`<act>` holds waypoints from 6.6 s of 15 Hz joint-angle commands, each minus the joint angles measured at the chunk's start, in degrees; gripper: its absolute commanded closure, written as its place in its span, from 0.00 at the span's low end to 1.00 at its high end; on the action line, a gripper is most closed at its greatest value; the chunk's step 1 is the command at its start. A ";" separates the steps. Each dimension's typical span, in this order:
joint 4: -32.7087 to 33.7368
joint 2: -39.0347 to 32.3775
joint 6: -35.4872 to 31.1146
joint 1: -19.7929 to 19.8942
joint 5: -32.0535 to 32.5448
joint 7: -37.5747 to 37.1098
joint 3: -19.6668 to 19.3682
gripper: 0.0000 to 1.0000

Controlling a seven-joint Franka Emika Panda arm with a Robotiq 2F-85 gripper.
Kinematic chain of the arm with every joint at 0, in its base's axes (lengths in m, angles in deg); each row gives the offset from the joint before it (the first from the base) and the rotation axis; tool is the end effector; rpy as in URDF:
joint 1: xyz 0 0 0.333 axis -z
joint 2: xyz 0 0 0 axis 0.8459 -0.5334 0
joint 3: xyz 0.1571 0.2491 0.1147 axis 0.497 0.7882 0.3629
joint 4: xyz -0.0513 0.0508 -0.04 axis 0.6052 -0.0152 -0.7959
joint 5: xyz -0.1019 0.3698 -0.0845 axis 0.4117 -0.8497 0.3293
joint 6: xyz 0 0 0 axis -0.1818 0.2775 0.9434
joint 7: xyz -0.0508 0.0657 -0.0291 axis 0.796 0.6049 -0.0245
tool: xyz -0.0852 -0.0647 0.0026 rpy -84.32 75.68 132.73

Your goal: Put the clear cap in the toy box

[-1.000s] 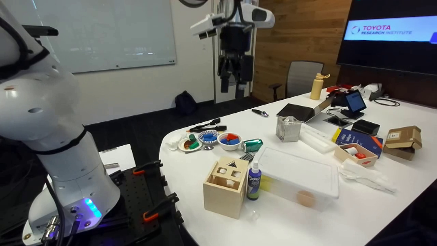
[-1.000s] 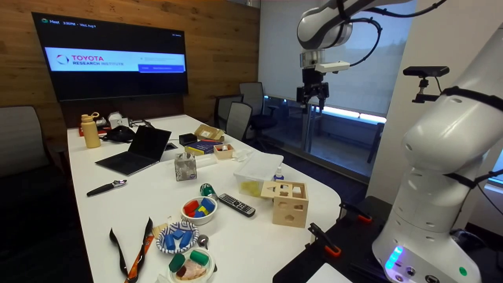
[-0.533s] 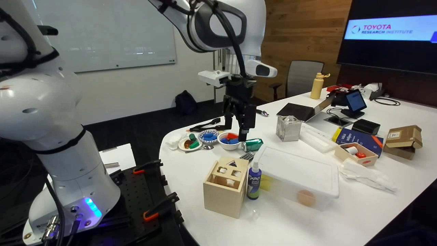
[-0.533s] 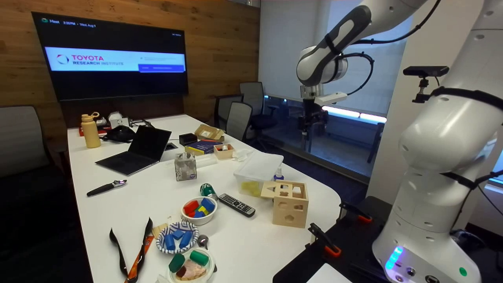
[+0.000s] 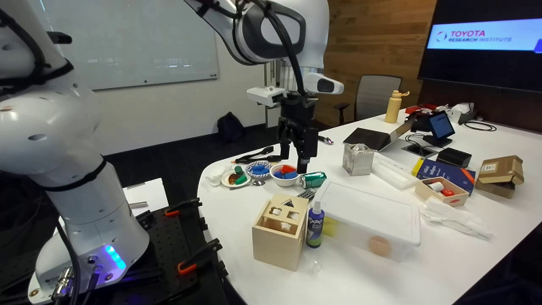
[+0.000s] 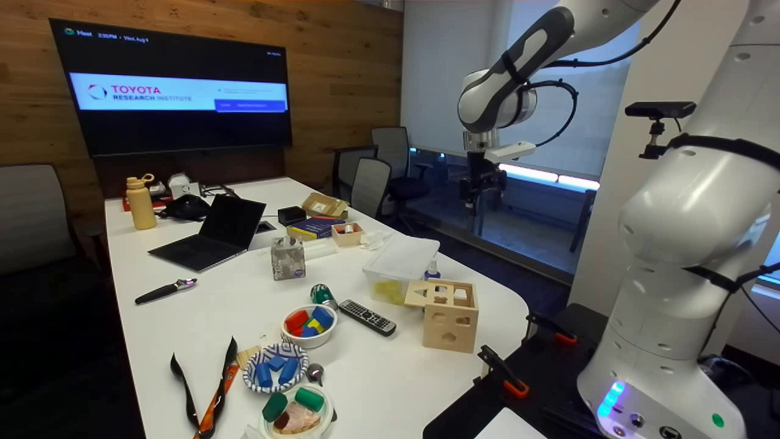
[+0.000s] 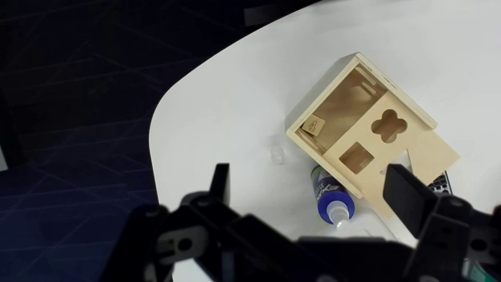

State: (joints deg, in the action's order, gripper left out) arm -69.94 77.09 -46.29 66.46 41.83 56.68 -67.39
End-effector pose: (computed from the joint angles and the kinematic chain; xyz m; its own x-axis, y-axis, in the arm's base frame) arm 0.4318 -0.1429 0.3497 0.9775 -0.1752 -0.1177 -0.1598 -0.9786 0.1300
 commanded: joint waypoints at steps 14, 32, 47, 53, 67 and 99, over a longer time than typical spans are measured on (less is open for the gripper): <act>13.40 -34.03 -12.64 1.03 3.36 -9.03 -4.26 0.00; 28.61 -58.35 -24.02 -0.15 -7.80 -11.11 -3.95 0.00; 30.36 -61.60 -22.88 -1.32 -9.96 -10.84 -4.51 0.39; 29.95 -61.09 -22.08 -1.38 -10.05 -10.62 -4.58 0.87; 30.91 -42.94 0.59 -3.27 -6.07 -10.45 -7.61 0.93; 26.70 -38.07 -4.11 -6.04 -4.97 -10.86 1.62 0.93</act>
State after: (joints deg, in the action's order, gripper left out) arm -42.66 38.68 -48.81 60.84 36.34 46.11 -65.29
